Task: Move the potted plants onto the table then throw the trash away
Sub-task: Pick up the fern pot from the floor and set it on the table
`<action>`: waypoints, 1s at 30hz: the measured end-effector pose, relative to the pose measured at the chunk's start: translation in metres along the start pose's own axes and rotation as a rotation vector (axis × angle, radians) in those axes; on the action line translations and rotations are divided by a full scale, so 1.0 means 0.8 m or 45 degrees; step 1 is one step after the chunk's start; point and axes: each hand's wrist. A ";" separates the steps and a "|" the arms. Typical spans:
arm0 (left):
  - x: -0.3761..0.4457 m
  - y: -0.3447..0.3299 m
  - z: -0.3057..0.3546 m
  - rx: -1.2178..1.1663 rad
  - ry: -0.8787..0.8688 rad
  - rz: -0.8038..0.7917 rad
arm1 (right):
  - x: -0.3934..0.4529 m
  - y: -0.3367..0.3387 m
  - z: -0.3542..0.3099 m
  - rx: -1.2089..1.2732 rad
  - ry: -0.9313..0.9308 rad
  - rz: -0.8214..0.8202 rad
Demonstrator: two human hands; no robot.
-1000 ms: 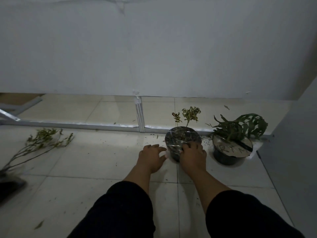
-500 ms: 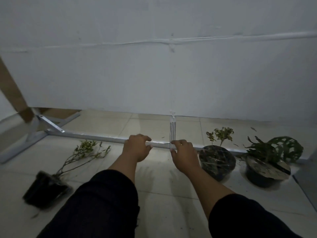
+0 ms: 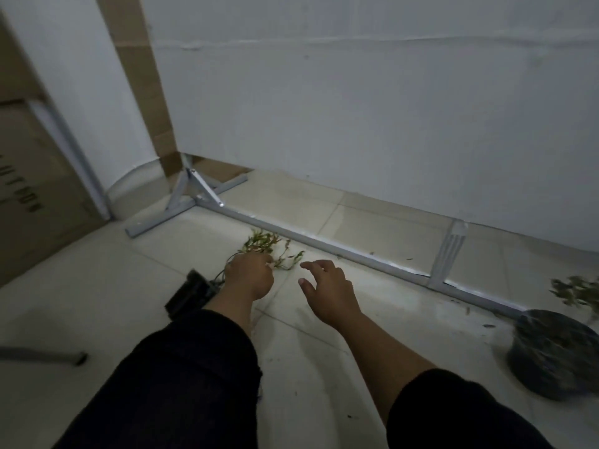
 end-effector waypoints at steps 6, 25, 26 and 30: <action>0.036 -0.027 -0.087 0.029 0.242 -0.023 | 0.040 -0.084 -0.019 0.054 -0.011 -0.164; 0.068 -0.033 -0.193 -0.597 1.034 0.115 | 0.060 -0.238 -0.082 0.470 0.029 -0.454; 0.067 -0.032 -0.197 -0.607 1.056 0.115 | 0.062 -0.241 -0.085 0.483 0.033 -0.462; 0.067 -0.031 -0.202 -0.662 1.016 0.077 | 0.070 -0.240 -0.097 0.642 0.043 -0.420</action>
Point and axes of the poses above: each hand's wrist, its own x-axis towards the middle knuckle, its own y-axis out of the back of the hand, z = x × y, and after that the axes turned 6 degrees about y, right-handed
